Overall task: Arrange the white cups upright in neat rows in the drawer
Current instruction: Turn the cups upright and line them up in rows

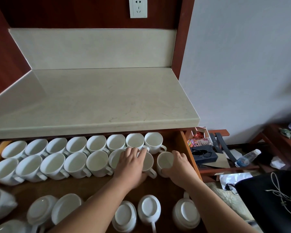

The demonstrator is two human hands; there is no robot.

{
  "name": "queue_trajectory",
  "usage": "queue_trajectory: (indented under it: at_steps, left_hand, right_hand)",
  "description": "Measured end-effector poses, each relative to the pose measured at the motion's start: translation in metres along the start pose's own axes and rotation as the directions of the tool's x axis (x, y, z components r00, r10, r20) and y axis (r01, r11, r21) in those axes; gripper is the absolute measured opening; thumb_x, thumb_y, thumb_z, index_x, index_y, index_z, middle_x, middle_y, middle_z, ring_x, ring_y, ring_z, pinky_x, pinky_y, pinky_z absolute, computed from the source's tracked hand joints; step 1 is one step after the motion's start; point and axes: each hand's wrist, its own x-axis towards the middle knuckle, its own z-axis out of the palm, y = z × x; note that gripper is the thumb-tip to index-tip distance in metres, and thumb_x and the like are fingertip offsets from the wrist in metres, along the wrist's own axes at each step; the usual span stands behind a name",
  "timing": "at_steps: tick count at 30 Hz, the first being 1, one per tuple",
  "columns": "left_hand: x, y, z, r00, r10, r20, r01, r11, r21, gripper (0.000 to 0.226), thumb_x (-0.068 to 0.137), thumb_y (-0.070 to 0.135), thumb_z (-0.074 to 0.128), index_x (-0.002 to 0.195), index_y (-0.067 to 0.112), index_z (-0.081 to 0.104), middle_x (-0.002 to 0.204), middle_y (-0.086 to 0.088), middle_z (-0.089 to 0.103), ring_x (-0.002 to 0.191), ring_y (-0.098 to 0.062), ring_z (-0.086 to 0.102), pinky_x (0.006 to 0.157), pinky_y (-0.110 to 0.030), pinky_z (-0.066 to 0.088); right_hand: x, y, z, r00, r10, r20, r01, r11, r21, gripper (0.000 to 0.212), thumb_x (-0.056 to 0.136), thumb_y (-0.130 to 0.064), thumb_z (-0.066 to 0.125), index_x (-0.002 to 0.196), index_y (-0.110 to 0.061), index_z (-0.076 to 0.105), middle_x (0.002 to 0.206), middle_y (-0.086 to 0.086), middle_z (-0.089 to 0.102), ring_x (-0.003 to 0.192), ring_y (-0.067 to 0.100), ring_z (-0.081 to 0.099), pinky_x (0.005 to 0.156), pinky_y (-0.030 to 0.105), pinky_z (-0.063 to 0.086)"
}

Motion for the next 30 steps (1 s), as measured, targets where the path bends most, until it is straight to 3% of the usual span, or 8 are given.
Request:
queue_trajectory:
  at_steps: [5, 8, 11, 13, 16, 23, 27, 30]
  left_hand:
    - [-0.006, -0.003, 0.003, 0.997, -0.008, -0.08, 0.003, 0.998, -0.062, 0.074, 0.065, 0.054, 0.08, 0.127, 0.022, 0.058, 0.125, -0.004, 0.056, 0.112, -0.03, 0.053, 0.093, -0.044, 0.048]
    - [-0.014, -0.008, 0.004, 0.984, 0.116, -0.132, -0.133, 0.982, -0.132, 0.048, 0.077, 0.04, 0.066, 0.121, 0.021, 0.061, 0.132, -0.002, 0.055, 0.124, -0.028, 0.049, 0.102, -0.043, 0.046]
    - [-0.018, -0.012, 0.005, 0.969, 0.196, -0.153, -0.216, 0.967, -0.132, 0.023, 0.08, 0.029, 0.057, 0.099, 0.021, 0.066, 0.109, 0.004, 0.065, 0.114, -0.024, 0.056, 0.093, -0.039, 0.047]
    - [-0.018, -0.013, 0.008, 0.97, 0.192, -0.147, -0.21, 0.971, -0.115, 0.006, 0.08, 0.023, 0.066, 0.086, 0.022, 0.063, 0.092, 0.004, 0.063, 0.1, -0.025, 0.058, 0.087, -0.037, 0.045]
    - [-0.015, -0.011, 0.009, 0.976, 0.169, -0.14, -0.184, 0.978, -0.101, 0.016, 0.077, 0.015, 0.074, 0.079, 0.022, 0.061, 0.081, 0.003, 0.058, 0.086, -0.025, 0.056, 0.078, -0.037, 0.046]
    - [-0.012, -0.013, 0.012, 0.984, 0.127, -0.127, -0.14, 0.985, -0.102, 0.014, 0.077, 0.01, 0.071, 0.079, 0.021, 0.062, 0.079, 0.003, 0.056, 0.083, -0.024, 0.052, 0.076, -0.038, 0.049]
    - [-0.014, -0.013, 0.008, 0.983, 0.114, -0.146, -0.139, 0.974, -0.18, 0.013, 0.082, 0.023, 0.075, 0.093, 0.02, 0.067, 0.095, 0.004, 0.059, 0.094, -0.022, 0.053, 0.085, -0.037, 0.049]
    - [-0.02, -0.019, -0.003, 0.988, 0.044, -0.148, -0.075, 0.976, -0.206, 0.039, 0.076, 0.024, 0.081, 0.113, 0.019, 0.068, 0.112, 0.002, 0.058, 0.103, -0.023, 0.054, 0.09, -0.036, 0.049]
  right_hand:
    - [0.014, -0.007, 0.003, 0.999, -0.045, -0.018, 0.046, 0.997, 0.065, 0.099, 0.077, -0.043, 0.081, 0.155, -0.017, 0.027, 0.144, 0.006, 0.043, 0.123, 0.027, 0.053, 0.091, 0.036, 0.047]
    - [0.016, -0.001, 0.003, 0.998, -0.038, -0.047, 0.044, 0.991, 0.123, 0.093, 0.08, -0.04, 0.077, 0.156, -0.019, 0.029, 0.147, 0.005, 0.046, 0.126, 0.025, 0.052, 0.087, 0.032, 0.044]
    - [0.016, 0.01, 0.003, 0.999, 0.018, -0.04, -0.011, 0.982, 0.187, 0.074, 0.084, -0.035, 0.071, 0.151, -0.022, 0.04, 0.132, 0.001, 0.058, 0.111, 0.019, 0.059, 0.083, 0.033, 0.051]
    - [0.017, 0.014, 0.005, 0.999, 0.025, -0.021, -0.019, 0.972, 0.233, 0.057, 0.086, -0.031, 0.068, 0.14, -0.024, 0.052, 0.113, -0.006, 0.063, 0.096, 0.012, 0.06, 0.08, 0.035, 0.055]
    - [0.018, 0.015, 0.004, 0.999, 0.035, -0.003, -0.033, 0.953, 0.302, 0.045, 0.089, -0.026, 0.064, 0.134, -0.028, 0.056, 0.103, -0.009, 0.064, 0.088, 0.009, 0.061, 0.071, 0.032, 0.055]
    - [0.023, 0.019, 0.008, 1.0, 0.025, -0.009, -0.019, 0.919, 0.394, 0.042, 0.089, -0.02, 0.059, 0.13, -0.028, 0.063, 0.104, -0.008, 0.069, 0.091, 0.013, 0.066, 0.077, 0.038, 0.061]
    - [0.024, 0.019, 0.011, 1.0, -0.001, -0.025, 0.011, 0.918, 0.398, 0.041, 0.094, -0.021, 0.059, 0.134, -0.026, 0.061, 0.108, -0.007, 0.067, 0.094, 0.009, 0.063, 0.068, 0.027, 0.051]
    - [0.025, 0.019, 0.013, 1.0, 0.0, -0.022, 0.009, 0.912, 0.411, 0.042, 0.095, -0.023, 0.06, 0.136, -0.026, 0.059, 0.11, -0.007, 0.067, 0.095, 0.01, 0.063, 0.071, 0.028, 0.053]
